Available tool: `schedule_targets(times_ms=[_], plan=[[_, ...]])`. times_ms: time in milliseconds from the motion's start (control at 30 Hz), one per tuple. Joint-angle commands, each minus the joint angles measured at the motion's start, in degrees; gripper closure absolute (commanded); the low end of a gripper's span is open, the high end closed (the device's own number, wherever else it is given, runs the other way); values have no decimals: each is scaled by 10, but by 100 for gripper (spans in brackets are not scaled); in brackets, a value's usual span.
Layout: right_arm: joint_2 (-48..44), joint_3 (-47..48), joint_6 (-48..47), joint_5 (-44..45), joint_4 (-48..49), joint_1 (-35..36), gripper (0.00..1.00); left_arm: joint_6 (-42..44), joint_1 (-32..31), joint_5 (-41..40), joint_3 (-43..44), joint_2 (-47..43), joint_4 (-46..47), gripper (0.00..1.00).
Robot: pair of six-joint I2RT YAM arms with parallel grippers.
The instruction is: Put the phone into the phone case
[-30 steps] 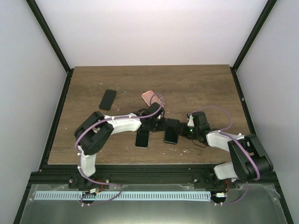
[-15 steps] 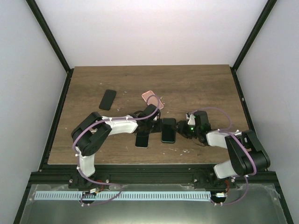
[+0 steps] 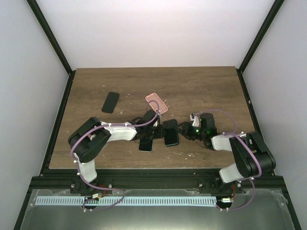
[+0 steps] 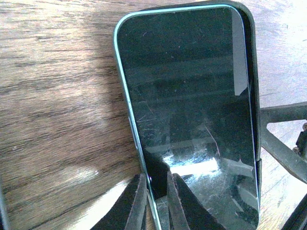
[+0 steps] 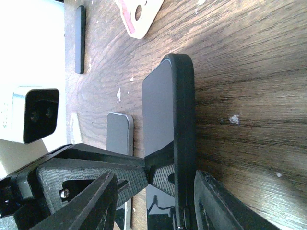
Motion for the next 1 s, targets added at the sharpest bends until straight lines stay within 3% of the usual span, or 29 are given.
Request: schedule_targets(times_ms=[0,200,333,600,767,967], plan=[[22,-2,35,-110,79,17,55,12,-11,20,-18,8,-17,88],[34,-1,52,-144,114,18,55,10,-10,42,-37,11,21,91],[41,-2,61,-163,127,18,55,10,-11,43,-40,8,23,86],[35,17,-12,-102,-9,19,56,23,-11,28,-30,-2,1,83],[33,29,-39,-81,-49,18,71,22,-11,34,-28,-2,1,82],[31,43,-60,-63,-81,19,83,17,-11,47,-24,-10,4,80]])
